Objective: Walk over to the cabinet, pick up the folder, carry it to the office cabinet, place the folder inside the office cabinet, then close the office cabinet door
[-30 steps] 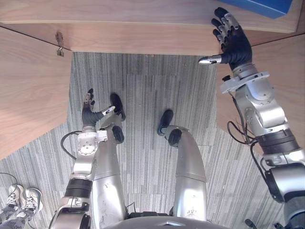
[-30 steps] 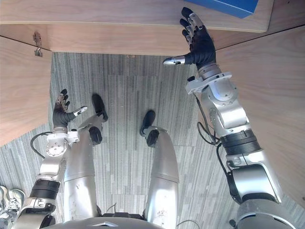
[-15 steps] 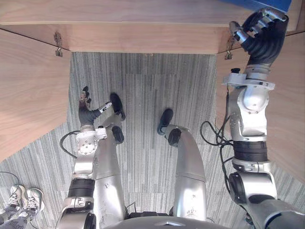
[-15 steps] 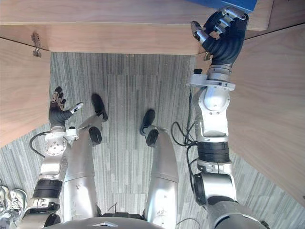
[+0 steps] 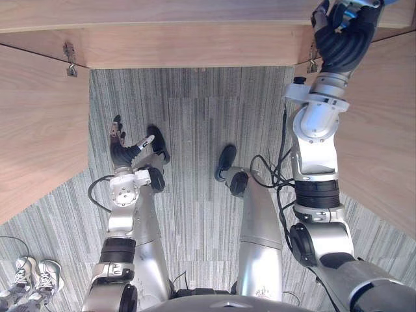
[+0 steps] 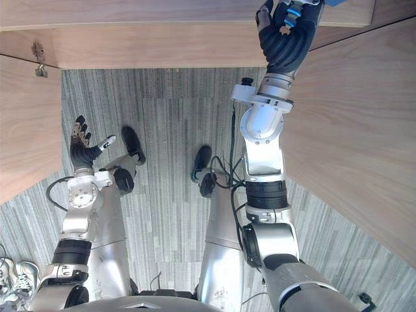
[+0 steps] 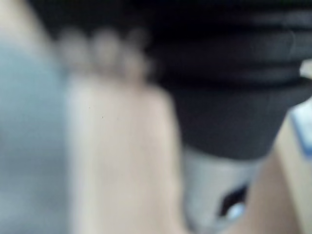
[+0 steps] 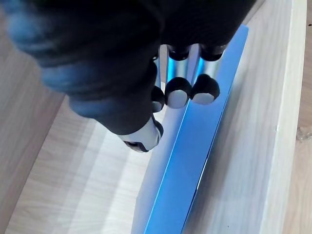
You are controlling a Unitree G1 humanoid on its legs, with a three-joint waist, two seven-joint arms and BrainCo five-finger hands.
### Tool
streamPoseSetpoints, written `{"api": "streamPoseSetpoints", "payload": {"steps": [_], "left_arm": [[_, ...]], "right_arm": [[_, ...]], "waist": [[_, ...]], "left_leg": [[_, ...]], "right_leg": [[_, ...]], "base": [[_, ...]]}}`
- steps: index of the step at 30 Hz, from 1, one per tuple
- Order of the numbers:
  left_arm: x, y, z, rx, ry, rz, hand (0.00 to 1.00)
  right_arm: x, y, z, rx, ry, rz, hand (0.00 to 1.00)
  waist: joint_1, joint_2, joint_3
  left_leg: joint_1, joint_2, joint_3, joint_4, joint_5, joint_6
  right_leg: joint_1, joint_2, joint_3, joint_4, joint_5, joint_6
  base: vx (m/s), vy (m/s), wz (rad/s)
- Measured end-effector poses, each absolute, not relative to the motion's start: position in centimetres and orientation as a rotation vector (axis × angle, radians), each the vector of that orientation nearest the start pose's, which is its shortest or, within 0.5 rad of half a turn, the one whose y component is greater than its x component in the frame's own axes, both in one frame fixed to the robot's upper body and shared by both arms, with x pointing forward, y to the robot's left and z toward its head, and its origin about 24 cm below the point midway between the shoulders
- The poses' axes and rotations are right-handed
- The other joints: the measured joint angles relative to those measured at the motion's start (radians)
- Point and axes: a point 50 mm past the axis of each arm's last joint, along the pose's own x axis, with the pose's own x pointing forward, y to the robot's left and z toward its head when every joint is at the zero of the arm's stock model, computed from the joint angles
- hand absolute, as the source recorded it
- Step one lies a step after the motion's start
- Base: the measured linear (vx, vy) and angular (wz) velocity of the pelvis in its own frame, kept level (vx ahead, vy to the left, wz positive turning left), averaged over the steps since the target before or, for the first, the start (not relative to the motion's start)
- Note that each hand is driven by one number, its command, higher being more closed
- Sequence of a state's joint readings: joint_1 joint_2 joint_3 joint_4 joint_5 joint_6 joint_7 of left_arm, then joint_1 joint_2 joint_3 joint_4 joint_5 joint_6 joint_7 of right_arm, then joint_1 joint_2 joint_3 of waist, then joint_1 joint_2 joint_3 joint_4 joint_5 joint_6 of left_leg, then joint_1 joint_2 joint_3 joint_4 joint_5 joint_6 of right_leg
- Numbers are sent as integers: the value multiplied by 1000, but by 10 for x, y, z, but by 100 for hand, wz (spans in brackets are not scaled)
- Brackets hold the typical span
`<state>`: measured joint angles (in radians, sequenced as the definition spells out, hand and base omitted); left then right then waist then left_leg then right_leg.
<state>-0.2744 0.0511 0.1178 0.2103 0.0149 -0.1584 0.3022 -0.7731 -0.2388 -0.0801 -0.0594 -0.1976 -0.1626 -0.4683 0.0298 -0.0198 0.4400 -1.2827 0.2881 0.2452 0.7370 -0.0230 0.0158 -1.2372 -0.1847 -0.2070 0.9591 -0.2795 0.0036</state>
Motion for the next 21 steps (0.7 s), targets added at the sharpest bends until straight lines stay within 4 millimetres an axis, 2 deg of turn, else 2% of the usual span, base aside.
{"api": "streamPoseSetpoints", "payload": {"steps": [11,18,21], "left_arm": [[303,181,86,19,-238,357,0],[304,182,84,20,-232,363,0],[303,182,85,19,-237,363,0]], "right_arm": [[309,-156,328,-139,-1095,-418,100],[326,-149,332,-110,-1033,-375,100],[326,-144,338,-88,-1043,-348,100]], "waist": [[3,1,2],[10,1,4],[10,1,4]], "left_leg": [[-61,8,-5,49,-5,11],[-63,5,-6,47,-14,2],[-67,-2,-6,46,-14,3]], "right_leg": [[-59,-4,6,42,0,-7],[-60,-8,4,45,-11,0],[-66,-17,3,53,-15,-3]], "base": [[-18,-2,-1],[-30,-8,2],[-20,-8,9]]}}
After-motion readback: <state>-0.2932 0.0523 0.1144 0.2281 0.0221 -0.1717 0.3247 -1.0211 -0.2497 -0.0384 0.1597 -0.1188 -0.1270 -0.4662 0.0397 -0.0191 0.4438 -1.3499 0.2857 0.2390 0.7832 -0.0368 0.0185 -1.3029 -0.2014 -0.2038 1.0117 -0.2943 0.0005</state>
